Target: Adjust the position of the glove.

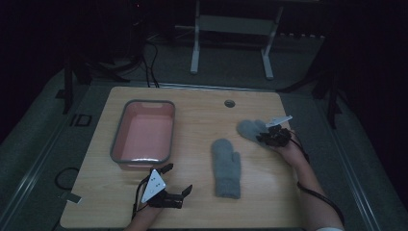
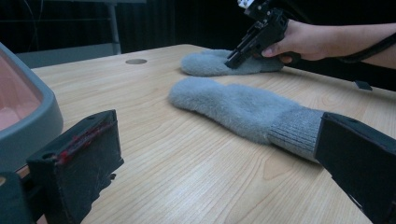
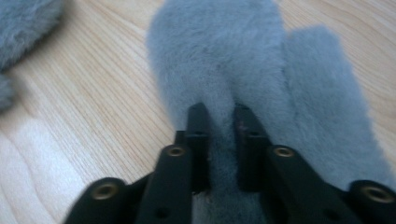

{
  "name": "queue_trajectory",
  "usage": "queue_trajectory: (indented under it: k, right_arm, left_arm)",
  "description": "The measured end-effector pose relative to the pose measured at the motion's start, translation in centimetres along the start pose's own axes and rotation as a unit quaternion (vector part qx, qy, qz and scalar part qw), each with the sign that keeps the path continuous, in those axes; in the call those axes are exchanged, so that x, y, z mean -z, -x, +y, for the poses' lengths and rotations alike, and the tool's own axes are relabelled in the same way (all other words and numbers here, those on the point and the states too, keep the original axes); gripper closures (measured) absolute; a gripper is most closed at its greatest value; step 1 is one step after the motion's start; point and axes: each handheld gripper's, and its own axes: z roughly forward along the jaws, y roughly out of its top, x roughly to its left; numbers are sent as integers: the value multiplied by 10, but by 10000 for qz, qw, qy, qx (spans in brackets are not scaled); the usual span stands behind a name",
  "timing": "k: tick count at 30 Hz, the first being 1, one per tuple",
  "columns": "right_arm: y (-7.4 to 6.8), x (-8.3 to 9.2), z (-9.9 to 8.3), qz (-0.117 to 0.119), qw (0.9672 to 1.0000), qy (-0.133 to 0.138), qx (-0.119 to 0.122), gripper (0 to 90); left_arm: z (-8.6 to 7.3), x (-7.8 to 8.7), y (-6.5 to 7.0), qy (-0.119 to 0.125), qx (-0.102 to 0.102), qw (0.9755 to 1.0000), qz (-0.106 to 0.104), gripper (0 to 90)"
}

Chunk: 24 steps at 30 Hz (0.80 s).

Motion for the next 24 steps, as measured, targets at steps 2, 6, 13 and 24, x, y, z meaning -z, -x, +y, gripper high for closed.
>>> queue_trajectory:
  k: [2,6,13,24]
  right_arm:
    - [-5,1,2,-172,9996,-17,-227,837]
    - [-16,9,4,-546,9970,59,-548,843]
    - [-33,46,-1,-1137,9802,487,-1548,846]
    - [-71,71,-19,-1820,9494,369,-2532,842]
  left_arm:
    - [0,0,0,0,3,10000,3,12]
    - [0,0,0,-1,20,10000,3,12]
    - [0,0,0,1,9,10000,-2,12]
    - [0,0,0,-6,-17,10000,-13,12]
